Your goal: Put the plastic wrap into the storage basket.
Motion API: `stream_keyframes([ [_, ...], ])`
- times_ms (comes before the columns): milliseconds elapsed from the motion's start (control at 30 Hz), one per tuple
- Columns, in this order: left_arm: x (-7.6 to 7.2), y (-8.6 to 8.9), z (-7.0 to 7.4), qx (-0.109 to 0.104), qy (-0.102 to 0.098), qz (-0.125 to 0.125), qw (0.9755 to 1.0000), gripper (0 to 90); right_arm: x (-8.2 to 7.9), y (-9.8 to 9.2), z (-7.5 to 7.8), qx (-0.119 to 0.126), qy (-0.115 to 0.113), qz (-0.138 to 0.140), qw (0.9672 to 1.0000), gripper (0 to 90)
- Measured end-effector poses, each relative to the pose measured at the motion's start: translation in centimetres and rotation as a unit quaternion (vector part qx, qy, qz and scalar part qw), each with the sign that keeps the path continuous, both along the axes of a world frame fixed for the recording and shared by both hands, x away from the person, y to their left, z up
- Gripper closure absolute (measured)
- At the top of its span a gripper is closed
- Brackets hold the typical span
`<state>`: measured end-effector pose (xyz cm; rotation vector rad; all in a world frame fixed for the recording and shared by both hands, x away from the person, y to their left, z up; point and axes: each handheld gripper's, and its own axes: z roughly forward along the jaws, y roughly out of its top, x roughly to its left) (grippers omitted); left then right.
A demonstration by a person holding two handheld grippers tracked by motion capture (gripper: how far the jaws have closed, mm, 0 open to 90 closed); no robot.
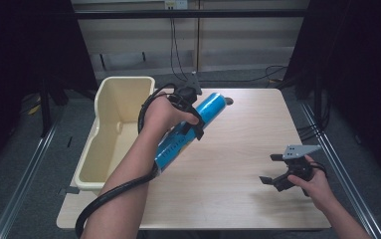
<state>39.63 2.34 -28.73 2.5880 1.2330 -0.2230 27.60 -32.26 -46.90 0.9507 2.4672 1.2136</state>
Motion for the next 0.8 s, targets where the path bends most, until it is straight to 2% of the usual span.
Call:
stream_keyframes([
  [100,0.0,0.4,0.4,-0.001,-0.003,0.003,1.0,32.1,0.0,0.1,0.0,-0.003,0.002,0.001,1.0,2.4],
  [167,0.0,0.8,0.8,-0.002,0.0,0.02,0.9998,32.2,0.0,0.1,0.0,-0.004,0.003,0.003,1.0,2.4],
  [300,0.0,1.3,1.2,-0.003,-0.002,0.017,0.9998,32.1,-0.1,0.2,0.0,-0.003,0.001,0.002,1.0,2.4],
  [433,-0.1,2.0,1.7,0.0,-0.001,0.034,0.9994,32.2,-0.1,0.1,0.1,-0.003,0.003,0.003,1.0,2.4],
  [467,-0.2,2.4,2.0,0.006,-0.003,0.038,0.9993,32.1,-0.1,0.2,0.0,-0.004,0.003,0.002,1.0,2.4],
  [567,-0.3,2.9,2.1,0.003,-0.006,0.039,0.9992,32.1,-0.1,0.2,0.0,-0.006,0.004,0.004,1.0,2.4],
  [600,-0.4,3.5,2.2,0.001,-0.002,0.05,0.9987,32.1,-0.1,0.2,0.0,-0.006,0.003,0.005,1.0,2.4],
  [733,-0.5,4.4,2.3,0.003,-0.004,0.056,0.9984,32.1,-0.1,0.3,0.0,-0.006,0.002,0.006,1.0,2.4],
  [800,-0.7,5.1,2.5,0.01,-0.004,0.067,0.9977,32.1,-0.1,0.5,0.0,-0.006,0.003,0.007,1.0,2.4],
])
